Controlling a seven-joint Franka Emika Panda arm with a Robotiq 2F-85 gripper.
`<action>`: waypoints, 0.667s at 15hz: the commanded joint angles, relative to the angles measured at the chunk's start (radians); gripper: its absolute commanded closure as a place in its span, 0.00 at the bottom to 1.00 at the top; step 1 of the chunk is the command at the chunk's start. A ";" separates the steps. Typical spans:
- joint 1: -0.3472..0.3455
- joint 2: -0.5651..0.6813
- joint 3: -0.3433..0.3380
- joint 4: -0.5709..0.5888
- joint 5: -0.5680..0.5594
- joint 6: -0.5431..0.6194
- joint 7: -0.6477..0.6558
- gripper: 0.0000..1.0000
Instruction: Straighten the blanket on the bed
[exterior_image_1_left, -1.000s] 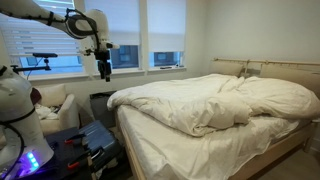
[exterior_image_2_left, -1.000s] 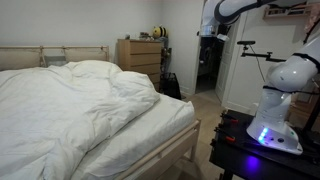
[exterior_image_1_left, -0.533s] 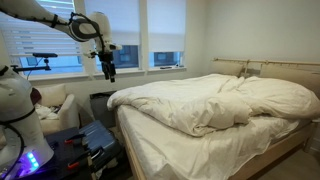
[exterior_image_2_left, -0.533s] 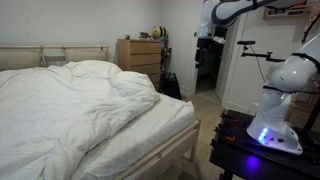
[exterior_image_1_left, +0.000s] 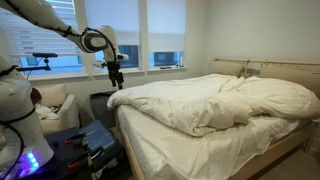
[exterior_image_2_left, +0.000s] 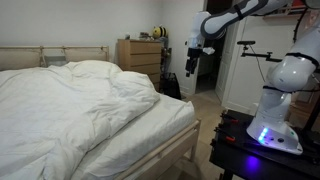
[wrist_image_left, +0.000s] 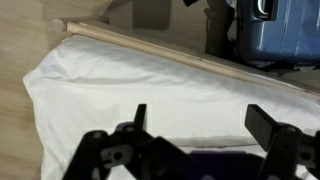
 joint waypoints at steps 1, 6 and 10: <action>0.016 0.104 0.017 0.036 -0.059 0.074 0.002 0.00; 0.030 0.222 0.039 0.075 -0.179 0.152 -0.004 0.00; 0.037 0.305 0.043 0.118 -0.306 0.184 -0.014 0.00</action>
